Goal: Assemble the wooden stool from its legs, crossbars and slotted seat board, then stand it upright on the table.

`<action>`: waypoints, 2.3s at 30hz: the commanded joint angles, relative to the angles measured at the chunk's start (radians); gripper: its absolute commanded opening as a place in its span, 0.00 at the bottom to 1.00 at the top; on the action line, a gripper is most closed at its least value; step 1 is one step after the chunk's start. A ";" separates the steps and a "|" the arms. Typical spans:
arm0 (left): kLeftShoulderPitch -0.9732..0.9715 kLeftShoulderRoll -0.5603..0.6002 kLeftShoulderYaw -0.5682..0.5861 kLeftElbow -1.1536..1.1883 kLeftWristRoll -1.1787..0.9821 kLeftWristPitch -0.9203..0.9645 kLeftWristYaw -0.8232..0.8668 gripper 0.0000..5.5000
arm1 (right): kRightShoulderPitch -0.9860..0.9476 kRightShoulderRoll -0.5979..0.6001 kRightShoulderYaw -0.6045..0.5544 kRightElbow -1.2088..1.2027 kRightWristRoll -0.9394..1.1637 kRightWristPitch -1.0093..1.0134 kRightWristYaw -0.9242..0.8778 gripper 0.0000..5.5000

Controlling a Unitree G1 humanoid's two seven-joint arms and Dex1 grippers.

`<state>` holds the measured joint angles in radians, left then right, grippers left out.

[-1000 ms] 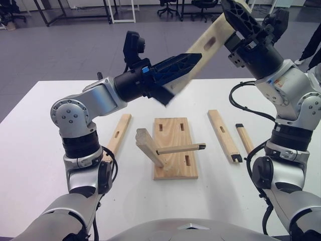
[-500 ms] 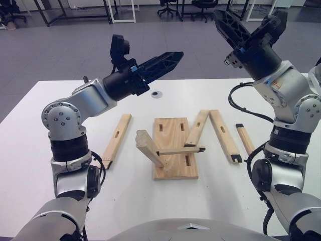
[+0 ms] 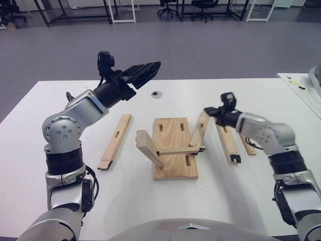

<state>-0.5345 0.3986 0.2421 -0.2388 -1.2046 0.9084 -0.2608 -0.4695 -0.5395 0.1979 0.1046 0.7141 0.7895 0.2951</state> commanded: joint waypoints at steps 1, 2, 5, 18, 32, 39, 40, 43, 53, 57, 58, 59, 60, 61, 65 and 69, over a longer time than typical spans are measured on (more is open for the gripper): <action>0.017 -0.005 -0.009 -0.016 0.017 -0.005 -0.004 0.98 | 0.021 -0.014 0.112 -0.003 -0.149 -0.060 0.136 0.01; 0.019 -0.006 -0.011 -0.018 0.017 -0.005 -0.004 0.98 | 0.030 -0.027 0.146 -0.014 -0.194 -0.081 0.174 0.01; 0.020 -0.011 -0.013 -0.019 0.019 -0.007 -0.003 0.98 | 0.043 -0.049 0.186 -0.035 -0.278 -0.096 0.252 0.01; 0.050 -0.044 -0.034 -0.049 0.049 -0.025 -0.003 0.98 | 0.099 -0.092 -0.094 -0.320 -0.192 0.161 0.275 0.17; 0.073 -0.046 -0.037 -0.069 0.045 -0.023 0.004 0.98 | 0.274 0.064 -0.095 -0.353 -0.374 0.237 -0.007 0.38; 0.075 -0.045 -0.037 -0.073 0.041 -0.021 0.007 0.98 | 0.305 0.103 -0.104 -0.369 -0.385 0.273 -0.035 0.41; 0.075 -0.045 -0.037 -0.073 0.041 -0.021 0.007 0.98 | 0.308 0.106 -0.106 -0.371 -0.385 0.277 -0.036 0.45; 0.082 -0.049 -0.038 -0.080 0.038 -0.021 0.010 0.98 | 0.319 0.106 -0.111 -0.388 -0.388 0.293 -0.029 0.56; 0.100 -0.063 -0.044 -0.098 0.049 -0.027 0.017 0.98 | 0.359 0.135 -0.107 -0.418 -0.412 0.333 -0.047 0.70; 0.122 -0.042 -0.048 -0.108 0.081 -0.025 0.027 0.98 | 0.372 0.126 -0.114 -0.386 -0.409 0.298 -0.015 0.56; 0.129 -0.035 -0.047 -0.103 0.098 -0.024 0.037 0.98 | 0.366 0.126 -0.121 -0.371 -0.413 0.280 -0.014 0.52; 0.132 -0.029 -0.045 -0.092 0.120 -0.023 0.048 0.98 | 0.359 0.131 -0.137 -0.352 -0.416 0.255 -0.016 0.50; 0.133 -0.025 -0.043 -0.083 0.135 -0.023 0.056 0.98 | 0.353 0.134 -0.147 -0.338 -0.420 0.230 -0.017 0.46; 0.127 -0.023 -0.039 -0.073 0.146 -0.028 0.062 0.98 | 0.347 0.139 -0.162 -0.324 -0.426 0.208 -0.027 0.43; 0.076 -0.017 -0.023 -0.017 0.184 -0.036 0.065 0.98 | 0.297 0.167 -0.214 -0.294 -0.431 0.116 -0.045 0.38; 0.025 0.004 -0.026 0.035 0.215 -0.026 0.040 0.98 | 0.197 0.163 -0.271 -0.300 -0.459 0.010 -0.070 0.38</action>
<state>-0.4790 0.3836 0.2159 -0.2233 -1.0104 0.8801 -0.2105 -0.1987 -0.3668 -0.0444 -0.1912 0.2757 0.8518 0.2384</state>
